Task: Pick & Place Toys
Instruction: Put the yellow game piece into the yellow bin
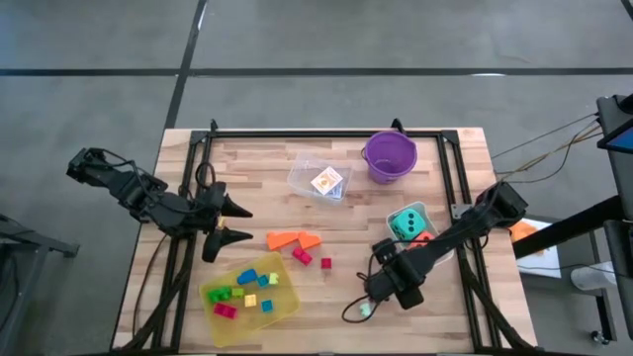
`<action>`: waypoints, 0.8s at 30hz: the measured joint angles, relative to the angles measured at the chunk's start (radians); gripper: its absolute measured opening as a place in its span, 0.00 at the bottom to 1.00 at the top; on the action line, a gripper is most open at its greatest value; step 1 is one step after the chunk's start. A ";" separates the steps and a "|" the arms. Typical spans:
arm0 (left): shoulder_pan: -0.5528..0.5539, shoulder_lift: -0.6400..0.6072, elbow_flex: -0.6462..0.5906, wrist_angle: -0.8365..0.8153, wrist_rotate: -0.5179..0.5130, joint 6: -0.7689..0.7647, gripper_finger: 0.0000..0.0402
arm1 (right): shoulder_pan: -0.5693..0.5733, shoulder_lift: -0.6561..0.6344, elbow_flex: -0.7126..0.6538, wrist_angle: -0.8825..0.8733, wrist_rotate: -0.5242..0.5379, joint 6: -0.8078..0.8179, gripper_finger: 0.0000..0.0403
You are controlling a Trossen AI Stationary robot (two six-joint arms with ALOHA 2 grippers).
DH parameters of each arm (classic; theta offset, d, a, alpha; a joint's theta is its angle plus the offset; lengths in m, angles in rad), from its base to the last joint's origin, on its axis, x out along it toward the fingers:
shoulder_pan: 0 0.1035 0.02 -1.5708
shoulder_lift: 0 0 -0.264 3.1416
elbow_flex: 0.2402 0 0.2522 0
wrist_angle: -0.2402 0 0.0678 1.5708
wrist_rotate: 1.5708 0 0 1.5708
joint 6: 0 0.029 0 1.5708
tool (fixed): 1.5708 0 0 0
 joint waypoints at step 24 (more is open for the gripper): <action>0.000 0.007 -0.050 0.058 -0.158 -0.010 0.68 | -0.019 0.000 -0.162 0.170 -0.012 -0.065 0.36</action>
